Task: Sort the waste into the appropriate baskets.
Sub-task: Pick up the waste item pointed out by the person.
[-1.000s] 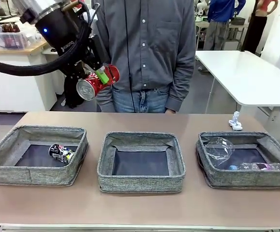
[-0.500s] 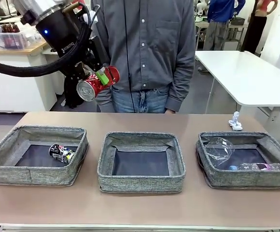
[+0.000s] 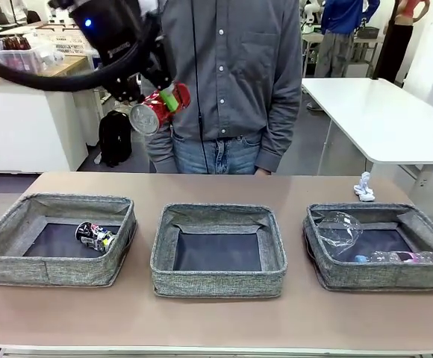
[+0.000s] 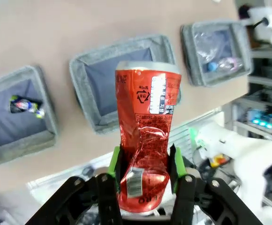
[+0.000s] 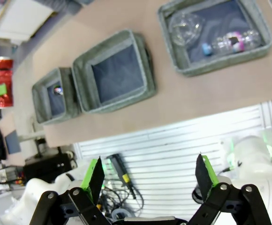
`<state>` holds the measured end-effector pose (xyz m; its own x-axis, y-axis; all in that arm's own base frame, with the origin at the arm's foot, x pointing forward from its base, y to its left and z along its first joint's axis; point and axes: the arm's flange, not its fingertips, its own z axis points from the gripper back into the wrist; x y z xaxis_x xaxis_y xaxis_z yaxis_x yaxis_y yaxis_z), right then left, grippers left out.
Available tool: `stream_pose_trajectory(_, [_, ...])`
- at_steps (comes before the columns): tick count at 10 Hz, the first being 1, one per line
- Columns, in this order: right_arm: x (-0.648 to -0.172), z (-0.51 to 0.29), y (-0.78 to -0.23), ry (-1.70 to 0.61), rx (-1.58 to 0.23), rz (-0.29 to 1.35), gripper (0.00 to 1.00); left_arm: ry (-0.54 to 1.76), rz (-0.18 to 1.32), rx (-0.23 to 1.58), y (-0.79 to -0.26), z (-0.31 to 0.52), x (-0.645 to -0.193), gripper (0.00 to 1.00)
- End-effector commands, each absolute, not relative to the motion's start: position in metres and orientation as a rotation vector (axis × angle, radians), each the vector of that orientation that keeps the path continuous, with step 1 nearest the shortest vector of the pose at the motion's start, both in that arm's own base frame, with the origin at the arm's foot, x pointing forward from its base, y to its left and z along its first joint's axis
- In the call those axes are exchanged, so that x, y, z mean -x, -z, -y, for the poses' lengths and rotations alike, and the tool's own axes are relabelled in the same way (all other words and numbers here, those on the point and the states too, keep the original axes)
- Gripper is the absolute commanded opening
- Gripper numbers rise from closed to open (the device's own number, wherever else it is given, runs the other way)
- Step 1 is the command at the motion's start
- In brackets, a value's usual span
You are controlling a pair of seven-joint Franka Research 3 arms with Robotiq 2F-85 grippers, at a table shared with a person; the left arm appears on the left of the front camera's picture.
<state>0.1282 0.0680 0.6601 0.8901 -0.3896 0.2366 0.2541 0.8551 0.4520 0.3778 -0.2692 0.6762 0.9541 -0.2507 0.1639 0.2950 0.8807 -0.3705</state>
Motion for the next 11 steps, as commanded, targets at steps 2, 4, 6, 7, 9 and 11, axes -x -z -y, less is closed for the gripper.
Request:
stream_pose_trajectory(2, [-0.121, -0.067, -0.661, 0.325, -0.433, 0.323, 1.0, 0.291, 0.095, 0.26, -0.725, 0.328, -0.389, 0.45])
stream_pose_trajectory(4, [-0.121, -0.067, -0.661, 0.325, -0.433, 0.323, 1.0, 0.231, 0.154, 0.169, -0.755, 0.356, -0.4, 0.45])
stream_pose_trajectory(6, [-0.121, -0.067, -0.661, 0.325, -0.433, 0.323, 1.0, 0.211, 0.197, 0.158, -0.78, 0.37, -0.403, 0.45])
stream_pose_trajectory(7, [-0.121, -0.067, -0.661, 0.325, -0.433, 0.323, 1.0, 0.205, 0.208, 0.17, -0.786, 0.375, -0.405, 0.45])
stream_pose_trajectory(9, [-0.121, -0.067, -0.661, 0.325, -0.433, 0.323, 1.0, 0.157, 0.196, 0.196, -0.795, 0.385, -0.408, 0.45])
stream_pose_trajectory(11, [-0.121, -0.067, -0.661, 0.325, -0.433, 0.323, 1.0, 0.197, 0.211, 0.199, -0.779, 0.372, -0.401, 0.45])
